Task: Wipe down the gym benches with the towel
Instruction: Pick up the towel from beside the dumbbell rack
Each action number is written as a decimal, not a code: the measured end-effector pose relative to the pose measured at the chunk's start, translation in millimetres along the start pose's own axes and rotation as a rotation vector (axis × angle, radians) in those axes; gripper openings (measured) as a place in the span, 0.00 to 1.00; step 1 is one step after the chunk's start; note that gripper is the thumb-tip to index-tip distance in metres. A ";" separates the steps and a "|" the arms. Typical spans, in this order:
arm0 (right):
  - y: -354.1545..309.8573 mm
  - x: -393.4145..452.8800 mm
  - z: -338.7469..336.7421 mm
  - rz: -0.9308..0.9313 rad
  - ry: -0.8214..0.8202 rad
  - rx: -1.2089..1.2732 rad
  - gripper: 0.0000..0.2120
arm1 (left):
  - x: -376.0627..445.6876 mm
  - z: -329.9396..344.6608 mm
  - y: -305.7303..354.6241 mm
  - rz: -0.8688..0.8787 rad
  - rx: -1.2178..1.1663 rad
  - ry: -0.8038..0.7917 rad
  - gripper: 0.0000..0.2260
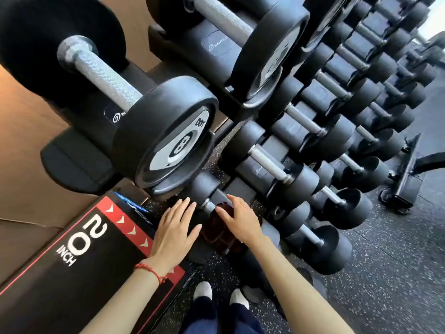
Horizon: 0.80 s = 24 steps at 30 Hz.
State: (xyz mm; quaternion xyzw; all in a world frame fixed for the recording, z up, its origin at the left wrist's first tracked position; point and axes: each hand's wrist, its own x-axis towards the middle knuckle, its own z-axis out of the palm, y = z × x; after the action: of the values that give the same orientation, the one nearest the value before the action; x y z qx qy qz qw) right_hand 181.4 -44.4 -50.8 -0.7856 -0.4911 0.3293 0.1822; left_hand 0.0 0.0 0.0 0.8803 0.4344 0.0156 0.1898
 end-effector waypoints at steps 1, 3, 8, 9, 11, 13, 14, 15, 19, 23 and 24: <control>-0.2 3.3 3.0 0.015 0.003 0.002 0.27 | 2.5 1.1 -3.7 0.001 -0.010 0.010 0.23; 0.5 7.5 8.4 0.034 0.002 -0.010 0.28 | 6.9 -1.3 -7.8 0.007 -0.011 0.028 0.24; 5.1 7.7 18.2 0.102 0.011 0.009 0.31 | 9.8 -5.5 -15.2 -0.018 -0.013 0.018 0.26; 5.6 7.0 19.0 0.114 0.015 0.006 0.31 | 9.2 -5.3 -17.3 -0.024 -0.005 0.009 0.27; 5.9 4.2 21.3 0.111 0.020 -0.010 0.29 | 7.0 -3.7 -21.4 -0.020 0.008 -0.001 0.30; 5.5 0.1 24.8 0.087 0.023 -0.025 0.28 | 4.2 -1.8 -24.3 -0.010 0.017 -0.006 0.33; 5.6 -1.9 26.5 0.081 0.029 -0.029 0.28 | 3.4 -1.0 -25.3 -0.006 0.029 -0.005 0.33; 5.3 -3.4 28.0 0.084 0.039 -0.028 0.27 | 2.8 -0.7 -25.8 -0.001 0.049 -0.006 0.32; 3.8 -4.9 31.1 0.093 0.082 -0.003 0.24 | 5.1 2.8 -21.0 0.066 0.124 0.024 0.26; 4.9 -8.0 32.7 0.051 0.127 0.053 0.23 | 12.8 9.9 -11.7 0.128 0.158 0.047 0.24; 5.0 -8.8 32.9 0.042 0.138 0.061 0.23 | 14.0 11.6 -10.3 0.124 0.159 0.051 0.26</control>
State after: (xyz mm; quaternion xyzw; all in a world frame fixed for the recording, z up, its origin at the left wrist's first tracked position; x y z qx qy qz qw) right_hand 159.1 -55.7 -74.5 -0.8107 -0.4507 0.2926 0.2325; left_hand 3.1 12.8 -16.3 0.9172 0.3836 0.0153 0.1068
